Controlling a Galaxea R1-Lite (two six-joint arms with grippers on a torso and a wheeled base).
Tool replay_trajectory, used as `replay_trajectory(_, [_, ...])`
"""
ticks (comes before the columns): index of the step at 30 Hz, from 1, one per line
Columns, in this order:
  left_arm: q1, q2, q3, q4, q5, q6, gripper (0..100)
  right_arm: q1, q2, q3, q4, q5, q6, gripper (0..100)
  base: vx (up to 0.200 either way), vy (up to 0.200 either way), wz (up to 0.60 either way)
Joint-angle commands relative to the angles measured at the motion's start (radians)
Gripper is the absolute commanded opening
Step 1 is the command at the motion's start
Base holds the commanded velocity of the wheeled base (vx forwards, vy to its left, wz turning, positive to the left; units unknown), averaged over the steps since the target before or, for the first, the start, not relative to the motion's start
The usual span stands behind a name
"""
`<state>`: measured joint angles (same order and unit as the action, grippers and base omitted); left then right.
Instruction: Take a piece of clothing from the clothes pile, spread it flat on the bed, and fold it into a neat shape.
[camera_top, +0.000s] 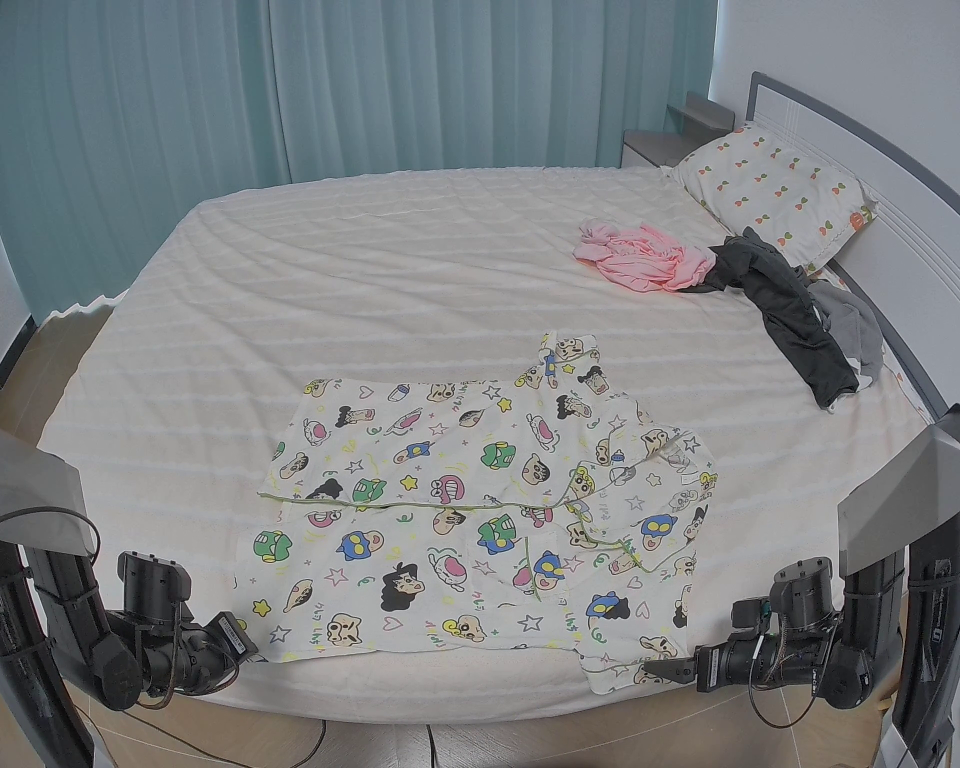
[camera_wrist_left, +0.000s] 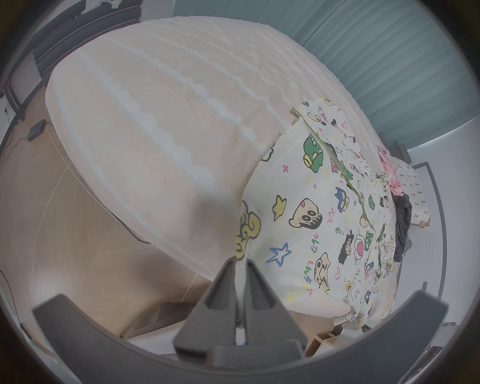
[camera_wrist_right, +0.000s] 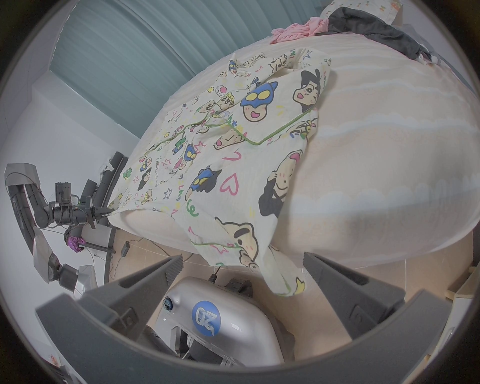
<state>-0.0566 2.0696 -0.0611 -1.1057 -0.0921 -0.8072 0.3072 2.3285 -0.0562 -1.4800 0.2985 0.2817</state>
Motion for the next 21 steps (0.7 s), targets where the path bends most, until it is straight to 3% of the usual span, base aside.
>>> replay_trajectory(1, [0.0, 0.003, 0.003, 0.0, -0.011, 0.0, 0, 0.003, 0.026, -0.065, 0.021, 0.004, 0.001, 100, 0.0, 0.0, 0.0])
replay_trajectory(11, [0.0, 0.006, 0.003, -0.002, -0.015, 0.0, 0, 0.021, 0.043, -0.172, 0.139, 0.005, 0.004, 100, 0.0, 0.0, 0.0])
replay_trajectory(12, [0.0, 0.006, 0.003, -0.002, -0.017, 0.0, 0, 0.026, 0.043, -0.182, 0.141, 0.005, 0.005, 0, 0.0, 0.0, 0.0])
replay_trajectory(21, [-0.003, 0.007, 0.006, 0.0, -0.015, 0.002, 0, 0.035, 0.04, -0.172, 0.153, 0.004, 0.008, 0, 0.0, 0.0, 0.0])
